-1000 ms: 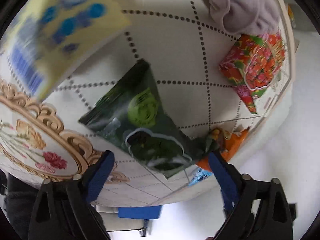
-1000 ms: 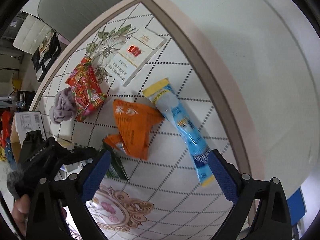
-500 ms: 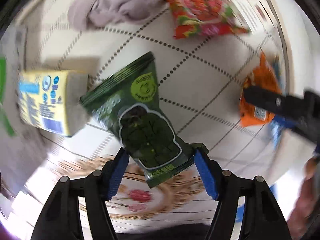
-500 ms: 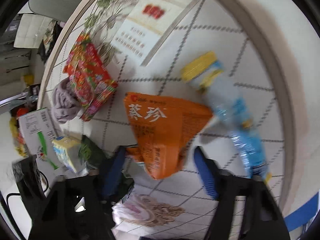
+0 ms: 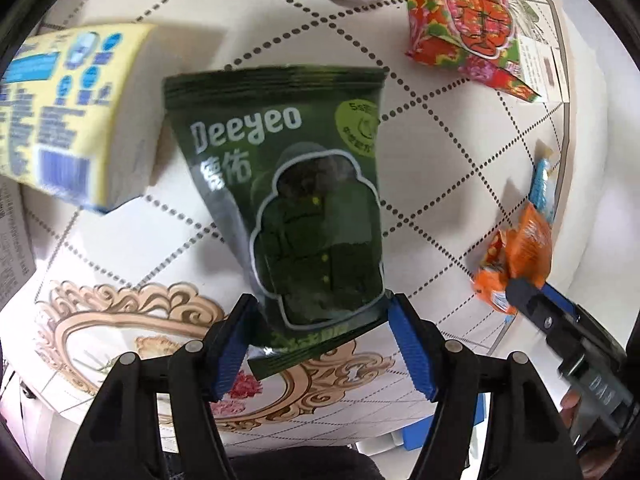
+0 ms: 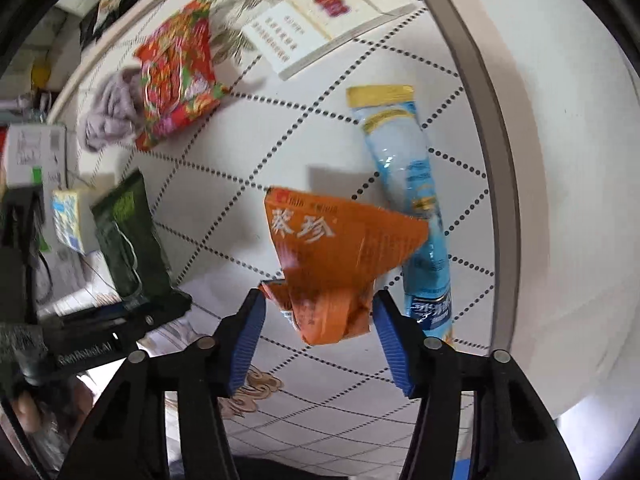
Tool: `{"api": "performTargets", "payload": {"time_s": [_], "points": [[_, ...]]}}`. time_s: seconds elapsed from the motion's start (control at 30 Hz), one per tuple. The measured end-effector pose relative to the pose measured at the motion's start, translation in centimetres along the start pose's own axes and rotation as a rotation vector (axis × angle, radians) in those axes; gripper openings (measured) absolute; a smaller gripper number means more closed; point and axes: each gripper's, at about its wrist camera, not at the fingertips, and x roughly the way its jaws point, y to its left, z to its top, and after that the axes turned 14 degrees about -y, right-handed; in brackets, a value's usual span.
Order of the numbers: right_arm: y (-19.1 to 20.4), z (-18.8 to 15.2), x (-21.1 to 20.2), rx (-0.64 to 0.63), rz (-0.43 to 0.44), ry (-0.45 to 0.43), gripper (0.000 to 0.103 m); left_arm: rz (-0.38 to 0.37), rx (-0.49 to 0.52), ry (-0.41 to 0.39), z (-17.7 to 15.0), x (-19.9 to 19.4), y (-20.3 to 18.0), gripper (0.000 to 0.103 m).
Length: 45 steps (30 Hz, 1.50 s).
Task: Organize soft objects
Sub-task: 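Carry both bags to the cardboard box and release them inside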
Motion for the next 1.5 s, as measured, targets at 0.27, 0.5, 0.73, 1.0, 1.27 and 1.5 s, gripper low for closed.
{"api": "performTargets", "payload": {"time_s": [0.27,0.5,0.73,1.0,1.27,1.5], "points": [[0.3,0.1,1.8,0.059,0.036,0.004,0.063,0.034,0.003,-0.053,-0.4,-3.9,-0.4,0.066],[1.1,-0.1,3.9,0.077,0.003,-0.002,0.056,-0.031,-0.163,-0.086,2.5,-2.8,1.9,0.065],[1.2,-0.9,3.1,0.060,-0.030,-0.032,0.041,0.106,-0.023,-0.194,2.3,-4.9,1.0,0.032],[6.0,-4.0,-1.1,-0.007,0.003,-0.123,0.038,0.145,0.164,-0.333,-3.8,-12.6,-3.3,0.032],[14.1,-6.4,-10.7,-0.165,0.140,-0.254,0.038,0.088,0.186,-0.545,-8.5,-24.3,0.6,0.032],[22.3,-6.8,-16.8,-0.264,0.251,-0.300,0.038,0.124,0.118,-0.631,-7.4,-30.8,9.2,0.032]]}}
